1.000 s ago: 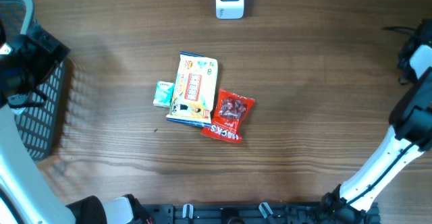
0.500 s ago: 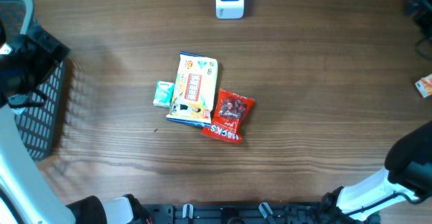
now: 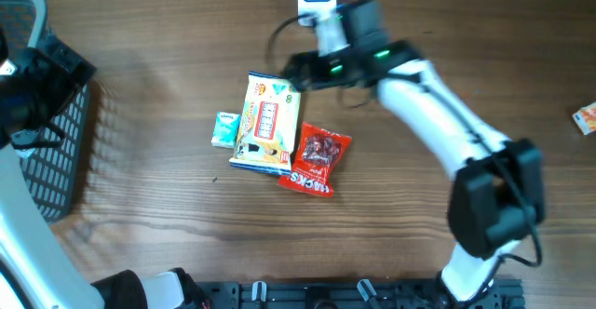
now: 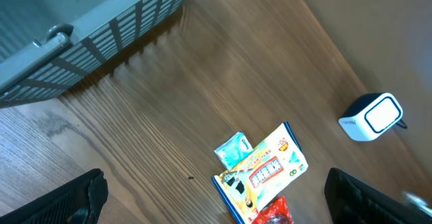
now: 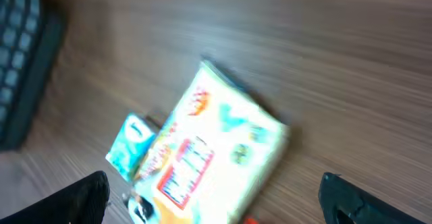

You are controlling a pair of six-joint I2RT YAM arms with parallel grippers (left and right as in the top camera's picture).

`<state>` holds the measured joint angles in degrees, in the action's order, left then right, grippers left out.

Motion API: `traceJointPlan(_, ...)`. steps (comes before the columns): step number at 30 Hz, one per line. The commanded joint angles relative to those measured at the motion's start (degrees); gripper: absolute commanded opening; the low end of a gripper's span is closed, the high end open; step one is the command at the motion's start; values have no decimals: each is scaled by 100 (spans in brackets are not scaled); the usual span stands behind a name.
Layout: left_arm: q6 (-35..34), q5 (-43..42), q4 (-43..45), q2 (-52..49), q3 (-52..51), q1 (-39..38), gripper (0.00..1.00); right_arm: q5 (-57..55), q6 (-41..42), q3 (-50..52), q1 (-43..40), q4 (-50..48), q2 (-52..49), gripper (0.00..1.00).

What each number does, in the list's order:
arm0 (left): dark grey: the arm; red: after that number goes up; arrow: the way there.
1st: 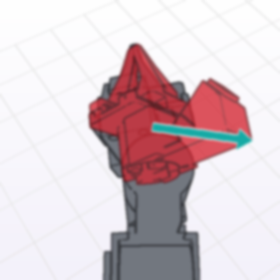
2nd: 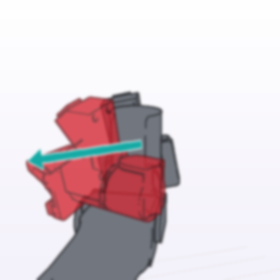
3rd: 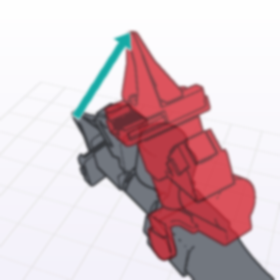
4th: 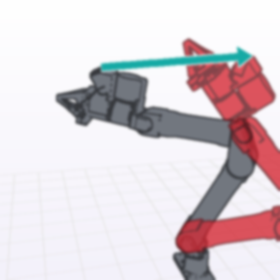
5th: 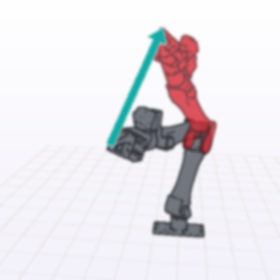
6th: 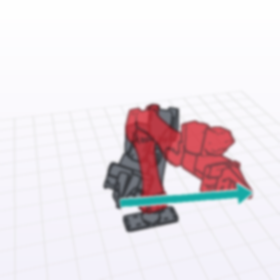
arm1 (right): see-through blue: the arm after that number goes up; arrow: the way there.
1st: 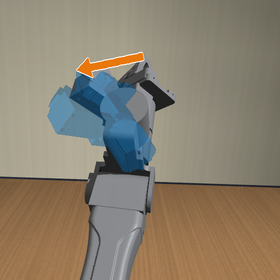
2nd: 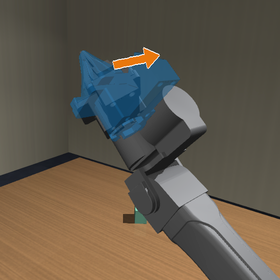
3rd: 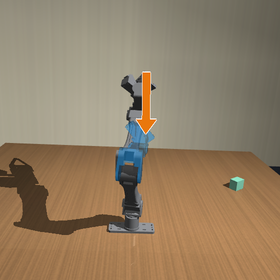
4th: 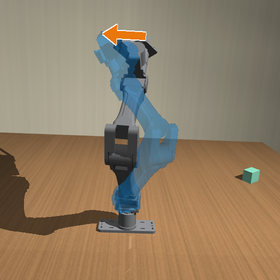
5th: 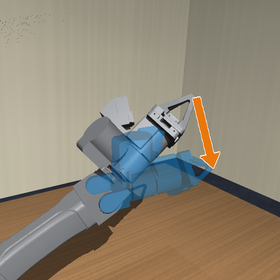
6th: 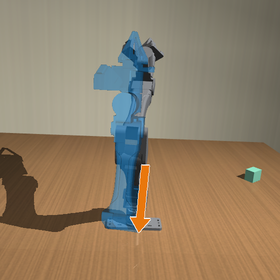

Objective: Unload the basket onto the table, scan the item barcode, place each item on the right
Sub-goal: 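Carry the orange pack to the right table edge and release it, then reach the right gripper to the pile and grasp the teal Kleenex pack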

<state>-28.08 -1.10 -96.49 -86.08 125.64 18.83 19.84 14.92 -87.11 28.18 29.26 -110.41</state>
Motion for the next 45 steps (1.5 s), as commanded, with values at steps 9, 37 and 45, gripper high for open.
traceJointPlan(9,87,57,0,4,59,35,100,-638,861,35,2175,-1615,-1095,99)
traceJointPlan(37,87,57,0,4,59,35,100,-1213,1307,-26,1432,42,-1300,100)
traceJointPlan(45,87,57,0,4,59,35,100,-603,833,-42,1429,-450,-1259,100)
